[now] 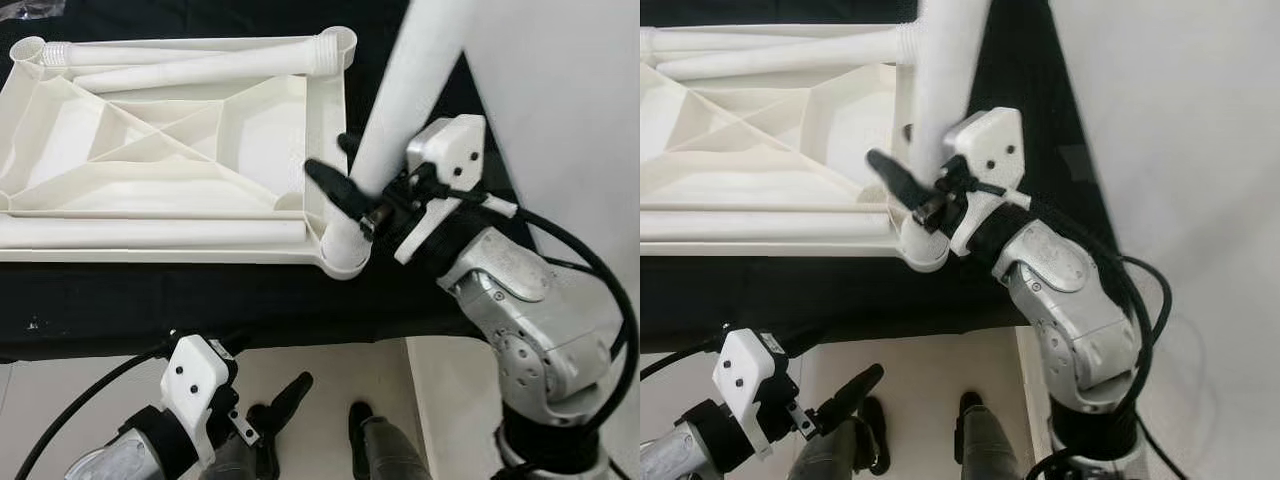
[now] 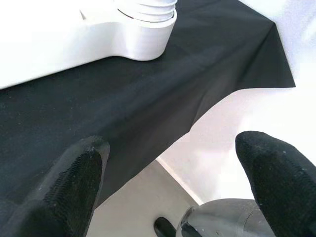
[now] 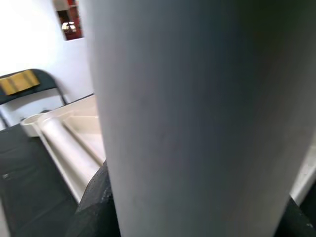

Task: Building children table

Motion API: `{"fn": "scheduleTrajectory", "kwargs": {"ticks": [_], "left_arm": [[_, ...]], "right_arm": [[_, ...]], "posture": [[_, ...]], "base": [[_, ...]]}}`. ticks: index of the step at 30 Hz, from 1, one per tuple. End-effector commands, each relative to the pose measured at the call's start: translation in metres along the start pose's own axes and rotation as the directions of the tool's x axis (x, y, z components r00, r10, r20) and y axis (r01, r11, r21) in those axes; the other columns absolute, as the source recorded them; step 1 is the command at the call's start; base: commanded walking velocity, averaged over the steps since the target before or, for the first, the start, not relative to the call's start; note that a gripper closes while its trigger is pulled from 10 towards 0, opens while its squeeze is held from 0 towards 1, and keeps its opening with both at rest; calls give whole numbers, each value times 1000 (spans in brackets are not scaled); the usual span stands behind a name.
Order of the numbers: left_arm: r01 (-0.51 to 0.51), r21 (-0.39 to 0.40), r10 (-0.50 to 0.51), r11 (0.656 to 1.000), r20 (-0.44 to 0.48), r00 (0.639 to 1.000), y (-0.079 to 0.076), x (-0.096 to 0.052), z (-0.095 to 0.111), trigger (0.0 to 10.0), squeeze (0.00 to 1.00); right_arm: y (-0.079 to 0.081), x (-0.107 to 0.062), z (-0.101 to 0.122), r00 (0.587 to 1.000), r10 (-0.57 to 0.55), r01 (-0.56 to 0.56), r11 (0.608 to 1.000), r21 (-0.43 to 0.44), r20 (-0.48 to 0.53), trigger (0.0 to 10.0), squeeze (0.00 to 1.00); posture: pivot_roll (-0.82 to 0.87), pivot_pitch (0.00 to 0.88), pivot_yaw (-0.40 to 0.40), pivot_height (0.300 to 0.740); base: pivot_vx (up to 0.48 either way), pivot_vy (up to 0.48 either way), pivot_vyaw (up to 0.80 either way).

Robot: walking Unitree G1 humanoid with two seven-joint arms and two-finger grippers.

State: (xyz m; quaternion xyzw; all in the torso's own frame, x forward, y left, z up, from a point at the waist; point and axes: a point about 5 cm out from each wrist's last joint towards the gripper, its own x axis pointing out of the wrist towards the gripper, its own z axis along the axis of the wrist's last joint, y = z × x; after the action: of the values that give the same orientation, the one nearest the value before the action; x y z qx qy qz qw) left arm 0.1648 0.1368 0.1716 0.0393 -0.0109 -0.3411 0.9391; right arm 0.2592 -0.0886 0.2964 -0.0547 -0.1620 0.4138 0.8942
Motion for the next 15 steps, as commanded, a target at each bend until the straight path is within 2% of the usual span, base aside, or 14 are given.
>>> {"fn": "scheduleTrajectory", "kwargs": {"ticks": [1,4,9,11,13,15], "left_arm": [[5,-22,-5,1000,-15,1000,-3,-1,-6,10000,0],[5,-23,-6,1000,-13,1000,-3,0,-6,10000,0],[8,-24,-8,1000,-12,1000,-2,0,-6,10000,0],[12,-24,-12,1000,-12,1000,-3,0,-7,10000,0],[14,-23,-15,1000,-13,1000,-4,-1,-6,10000,0],[14,-22,-15,1000,-14,1000,-4,-1,-6,10000,0]], "right_arm": [[12,2,-22,987,135,-128,989,78,-92,10000,0],[8,0,-19,975,208,-204,978,50,-78,10000,0],[-3,-1,-18,964,257,-255,966,37,-60,10000,0],[-17,-1,-18,940,339,-337,940,49,-35,10000,0],[-26,1,-21,899,436,-434,899,62,-35,10000,0],[-29,4,-22,889,456,-453,888,71,-32,10000,0]], "posture": [[-50,386,18,740],[-49,385,18,740],[-47,381,20,740],[-40,377,22,740],[-31,376,25,740],[-27,375,26,740]], "base": [[0,0,0],[0,0,0],[0,0,0],[0,0,0],[0,0,0],[0,0,0]]}}
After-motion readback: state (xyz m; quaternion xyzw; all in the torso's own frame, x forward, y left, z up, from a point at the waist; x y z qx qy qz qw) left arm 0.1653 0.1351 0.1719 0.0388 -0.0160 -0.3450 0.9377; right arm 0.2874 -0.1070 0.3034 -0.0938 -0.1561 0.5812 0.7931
